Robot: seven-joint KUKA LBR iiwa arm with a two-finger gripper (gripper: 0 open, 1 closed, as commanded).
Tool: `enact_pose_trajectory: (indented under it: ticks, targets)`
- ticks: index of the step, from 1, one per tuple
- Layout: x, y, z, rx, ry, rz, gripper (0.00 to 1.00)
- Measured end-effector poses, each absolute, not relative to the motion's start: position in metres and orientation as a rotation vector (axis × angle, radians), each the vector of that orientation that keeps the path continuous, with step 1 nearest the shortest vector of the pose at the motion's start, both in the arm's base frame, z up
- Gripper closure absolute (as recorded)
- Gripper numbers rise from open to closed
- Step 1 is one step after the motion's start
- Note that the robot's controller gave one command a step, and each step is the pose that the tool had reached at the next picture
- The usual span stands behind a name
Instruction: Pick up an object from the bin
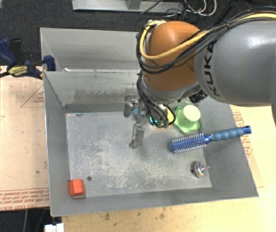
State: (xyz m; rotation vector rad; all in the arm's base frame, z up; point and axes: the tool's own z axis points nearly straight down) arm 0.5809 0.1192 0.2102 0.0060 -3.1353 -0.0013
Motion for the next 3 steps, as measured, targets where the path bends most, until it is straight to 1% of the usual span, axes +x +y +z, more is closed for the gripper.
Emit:
enact_pose_trajectory:
  ticks: [1,2,3]
  targets:
    - [0.511,0.17,0.119,0.43,-3.107,-0.002,0.0]
    - [0.539,0.047,0.154,0.375,-3.124,0.005,0.0]
    - [0.643,0.056,0.099,0.38,-3.123,-0.002,0.0]
